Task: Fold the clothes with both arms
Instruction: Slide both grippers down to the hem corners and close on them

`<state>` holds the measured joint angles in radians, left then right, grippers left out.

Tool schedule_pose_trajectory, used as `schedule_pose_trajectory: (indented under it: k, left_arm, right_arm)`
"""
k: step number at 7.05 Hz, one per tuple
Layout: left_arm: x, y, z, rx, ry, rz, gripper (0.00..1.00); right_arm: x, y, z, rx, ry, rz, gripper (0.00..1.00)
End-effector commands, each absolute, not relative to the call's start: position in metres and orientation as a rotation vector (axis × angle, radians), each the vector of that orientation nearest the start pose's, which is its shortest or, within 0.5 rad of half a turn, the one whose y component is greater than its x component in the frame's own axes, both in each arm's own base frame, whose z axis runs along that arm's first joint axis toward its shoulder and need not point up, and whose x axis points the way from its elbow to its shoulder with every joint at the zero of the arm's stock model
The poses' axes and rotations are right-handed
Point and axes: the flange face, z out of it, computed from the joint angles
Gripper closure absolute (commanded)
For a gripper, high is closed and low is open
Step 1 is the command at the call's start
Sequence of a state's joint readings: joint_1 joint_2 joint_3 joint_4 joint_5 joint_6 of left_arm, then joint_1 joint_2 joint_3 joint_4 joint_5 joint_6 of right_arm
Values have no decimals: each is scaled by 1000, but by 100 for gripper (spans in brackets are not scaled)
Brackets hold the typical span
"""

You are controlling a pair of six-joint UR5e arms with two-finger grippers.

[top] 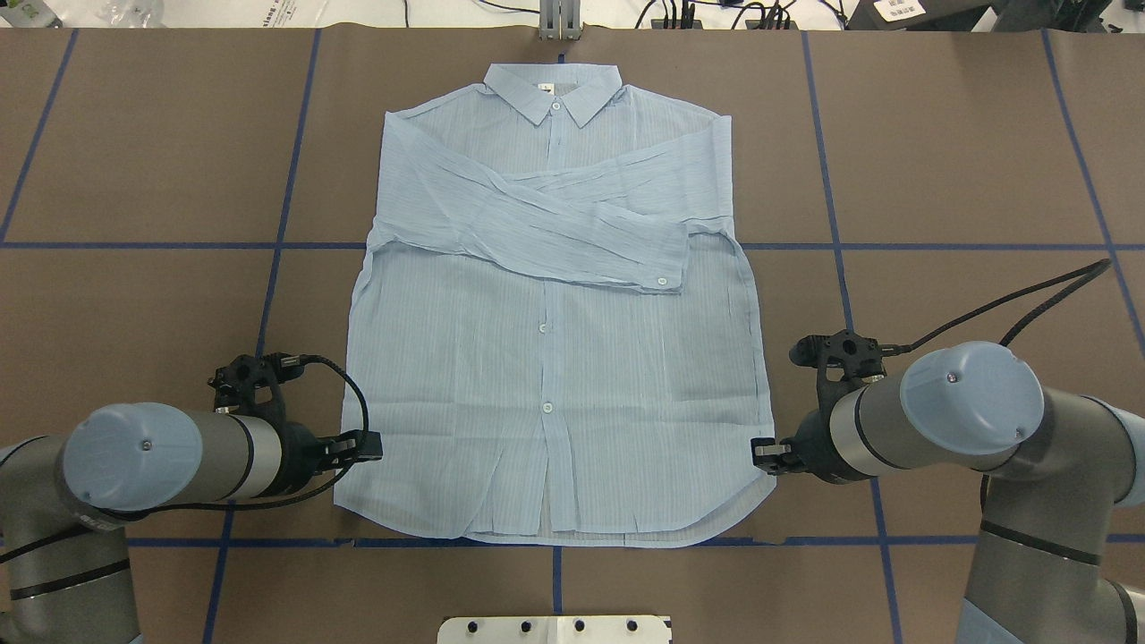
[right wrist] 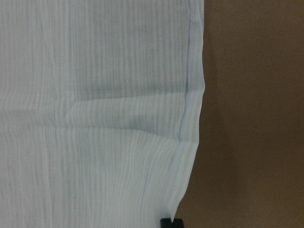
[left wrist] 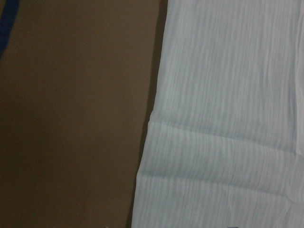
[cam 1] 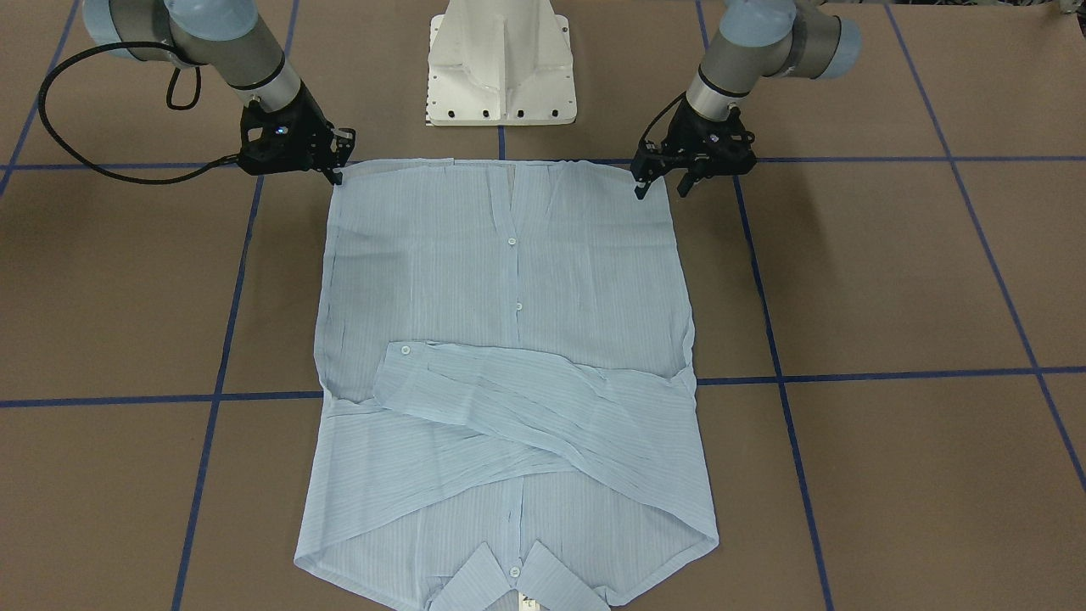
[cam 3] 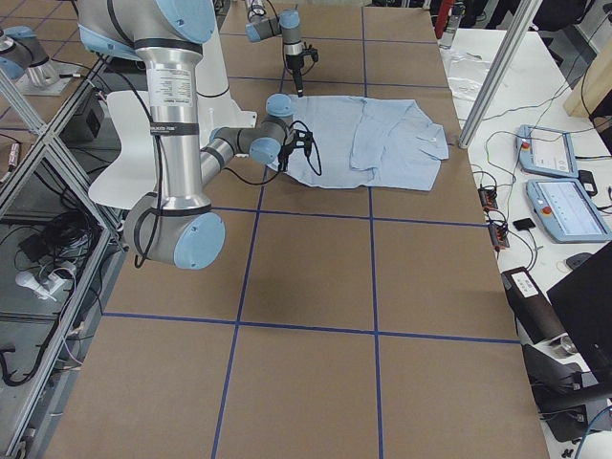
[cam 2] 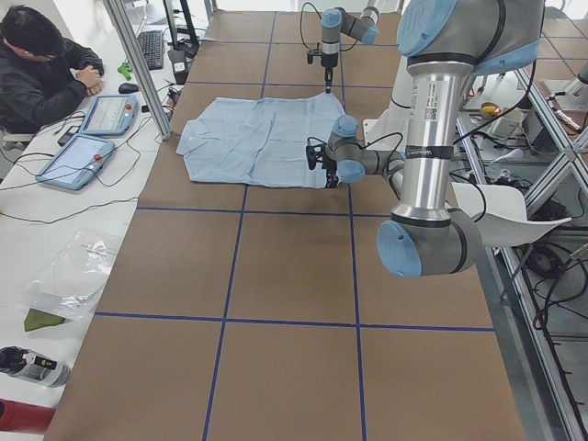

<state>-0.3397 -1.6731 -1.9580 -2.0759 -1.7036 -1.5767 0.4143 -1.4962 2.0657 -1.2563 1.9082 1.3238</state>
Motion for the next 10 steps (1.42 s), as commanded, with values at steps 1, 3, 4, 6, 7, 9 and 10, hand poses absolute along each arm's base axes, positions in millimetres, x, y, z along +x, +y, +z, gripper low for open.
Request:
schedule_pose_trajectory:
  k: [1,3,4,6,7,9,10]
  left_arm:
    - [465,-287,367,39,985,-244,21]
    - [468,-280,371,31,977,-232,21]
    - [468,-280,371,31,976,-232,24]
    - [468,-280,373,28,962,-234,30]
    - [468,-280,375,27,958,-235,34]
    - [468,-280,376,23,943,-236,38]
    - [469,-280,376,23,943,-234,40]
  right_arm:
    - [-412,-296,358,-17,-930,13,100]
    - [-409,-299,358,-21,-931,17,100]
    - [-409,-299,358,-20,-932,19,100]
    - [-407,-300,358,-25,-934,19,100]
    - [-408,-300,357,-25,-934,19,100]
    - [-408,-301,358,-24,-933,21,100]
    - [-407,-302,359,-24,-931,23,100]
